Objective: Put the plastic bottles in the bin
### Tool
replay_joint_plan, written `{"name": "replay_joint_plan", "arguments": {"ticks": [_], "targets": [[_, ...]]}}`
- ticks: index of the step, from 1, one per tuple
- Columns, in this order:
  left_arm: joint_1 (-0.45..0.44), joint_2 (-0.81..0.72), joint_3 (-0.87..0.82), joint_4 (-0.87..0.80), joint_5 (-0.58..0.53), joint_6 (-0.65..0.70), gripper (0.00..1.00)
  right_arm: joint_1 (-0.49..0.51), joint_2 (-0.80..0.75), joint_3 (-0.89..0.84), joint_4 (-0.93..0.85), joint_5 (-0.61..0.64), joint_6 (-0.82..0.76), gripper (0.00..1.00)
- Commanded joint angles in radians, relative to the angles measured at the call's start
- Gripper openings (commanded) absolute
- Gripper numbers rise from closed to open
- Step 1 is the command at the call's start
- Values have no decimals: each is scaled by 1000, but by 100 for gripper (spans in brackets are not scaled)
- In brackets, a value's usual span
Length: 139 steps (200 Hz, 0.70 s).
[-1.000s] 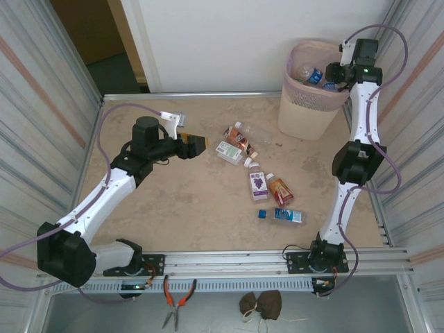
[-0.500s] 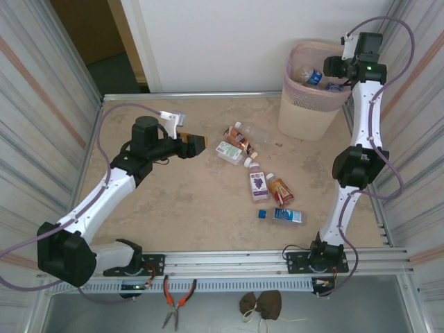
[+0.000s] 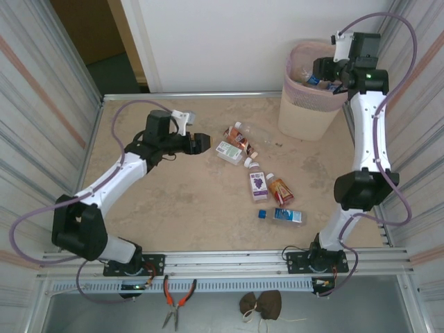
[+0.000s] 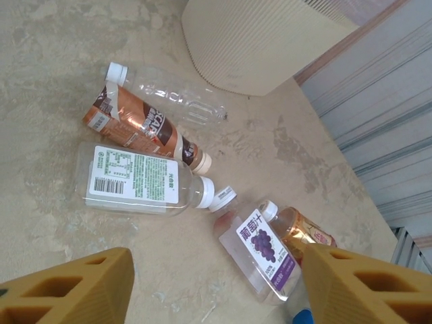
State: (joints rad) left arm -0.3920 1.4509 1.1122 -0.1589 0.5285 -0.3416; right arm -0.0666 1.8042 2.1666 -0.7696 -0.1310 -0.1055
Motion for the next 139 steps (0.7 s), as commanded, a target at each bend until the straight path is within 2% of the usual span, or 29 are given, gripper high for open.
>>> {"name": "replay_joint_plan", "arguments": {"ticks": [1, 38, 74, 102, 139], "targets": [[5, 69, 80, -113, -69, -51, 63, 20, -113, -94, 61, -8, 34, 61], [-11, 181, 146, -165, -163, -255, 69, 49, -256, -265, 117, 16, 50, 61], [-78, 303, 291, -347, -424, -490, 76, 55, -369, -417, 161, 26, 72, 60], [-87, 425, 390, -401, -395, -673, 77, 55, -425, -489, 176, 35, 76, 60], [-121, 564, 563, -507, -414, -781, 81, 52, -462, -540, 177, 36, 73, 60]]}}
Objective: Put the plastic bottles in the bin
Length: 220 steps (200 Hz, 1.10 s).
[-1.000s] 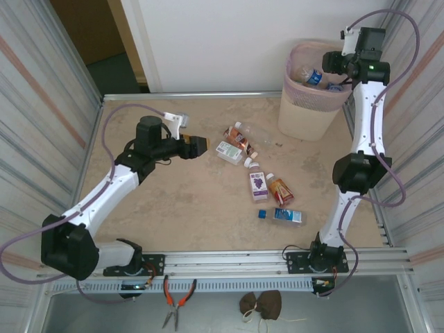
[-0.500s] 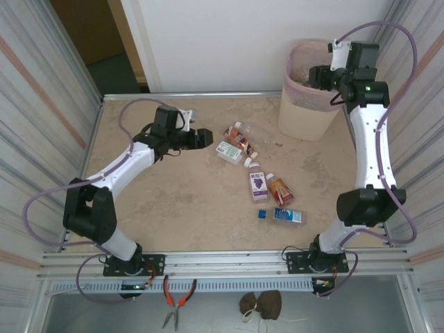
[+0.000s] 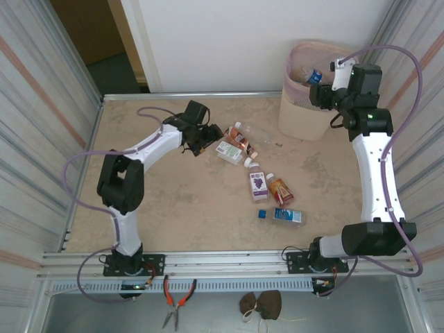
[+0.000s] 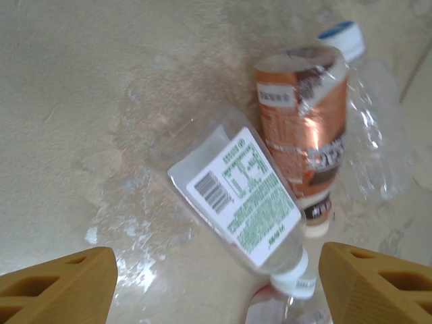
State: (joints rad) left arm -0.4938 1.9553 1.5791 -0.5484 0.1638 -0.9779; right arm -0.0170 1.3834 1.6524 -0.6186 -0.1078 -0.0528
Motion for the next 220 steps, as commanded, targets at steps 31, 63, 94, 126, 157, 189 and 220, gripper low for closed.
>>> {"name": "replay_joint_plan", "arguments": {"ticks": [31, 63, 94, 126, 157, 189, 220], "targets": [[-30, 134, 182, -170, -39, -237, 84, 4, -61, -53, 28, 6, 23, 60], [-32, 216, 222, -157, -5, -308, 84, 2, -71, -69, 30, 2, 22, 60], [-34, 262, 254, -135, 8, -339, 84, 3, -78, -71, 25, 0, 16, 60], [-35, 283, 260, -101, -3, -358, 84, 3, -80, -71, 20, -7, 15, 60], [-35, 303, 277, -105, -12, -364, 83, 4, -86, -77, 17, -8, 14, 60], [-36, 329, 304, -124, -15, -369, 83, 2, -90, -78, 10, -7, 10, 60], [-36, 363, 349, -175, -11, -361, 83, 2, -98, -83, 7, -5, 8, 60]]}}
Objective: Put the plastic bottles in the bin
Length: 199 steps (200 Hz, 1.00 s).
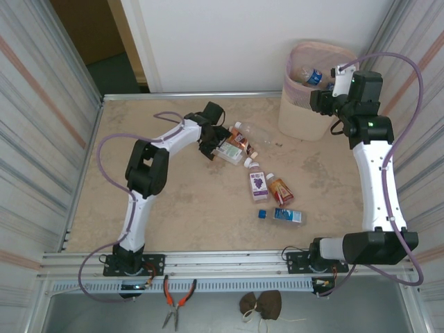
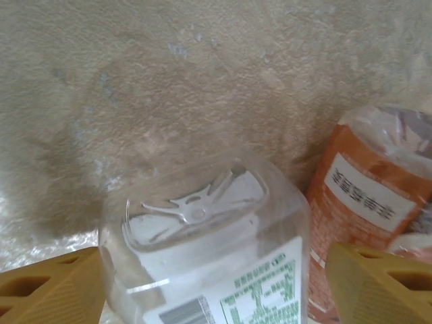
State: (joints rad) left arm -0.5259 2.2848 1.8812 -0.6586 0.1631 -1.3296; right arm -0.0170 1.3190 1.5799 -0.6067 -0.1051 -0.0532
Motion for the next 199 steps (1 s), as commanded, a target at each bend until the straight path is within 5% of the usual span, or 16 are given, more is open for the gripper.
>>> {"name": "replay_joint_plan", "arguments": {"ticks": [1, 121, 199], "targets": [[-3, 35, 48, -66, -11, -9, 83, 3, -33, -11, -5, -8, 8, 60], [15, -87, -78, -93, -84, 42, 66, 16, -64, -40, -8, -4, 15, 59], [27, -156, -109, -175, -60, 289, 68, 48, -82, -68, -25, 5, 20, 59]]}}
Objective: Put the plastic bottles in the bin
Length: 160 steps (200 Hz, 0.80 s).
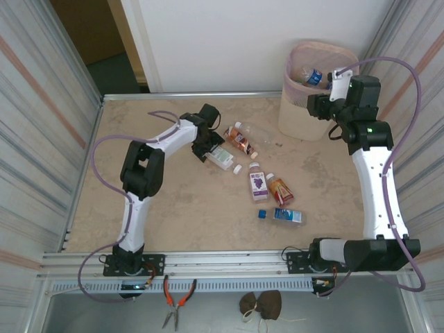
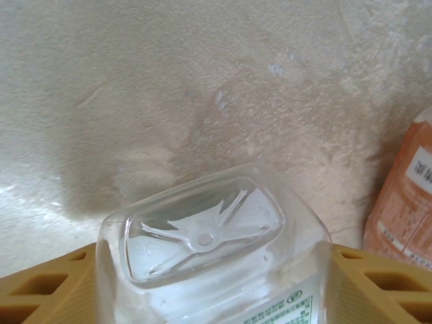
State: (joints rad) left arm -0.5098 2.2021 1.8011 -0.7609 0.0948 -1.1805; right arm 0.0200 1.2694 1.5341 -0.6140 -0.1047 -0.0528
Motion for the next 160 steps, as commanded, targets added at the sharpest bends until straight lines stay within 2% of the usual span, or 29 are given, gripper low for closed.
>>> {"name": "replay_joint_plan", "arguments": {"ticks": [1, 41, 59, 74, 100, 160], "targets": [[12, -74, -30, -73, 9, 146, 68, 13, -33, -22, -18, 5, 19, 59], [19, -95, -44, -152, 68, 453, 68, 23, -36, -30, -29, 10, 19, 59], [18, -99, -42, -212, 55, 589, 68, 28, -38, -33, -30, 14, 19, 59], [17, -97, -60, -243, 46, 653, 69, 33, -38, -36, -30, 16, 19, 59], [16, -84, -95, -254, 39, 676, 71, 43, -35, -34, -30, 21, 20, 59], [-2, -100, -161, -223, 57, 620, 80, 67, -51, -32, -39, 39, 20, 59]]}}
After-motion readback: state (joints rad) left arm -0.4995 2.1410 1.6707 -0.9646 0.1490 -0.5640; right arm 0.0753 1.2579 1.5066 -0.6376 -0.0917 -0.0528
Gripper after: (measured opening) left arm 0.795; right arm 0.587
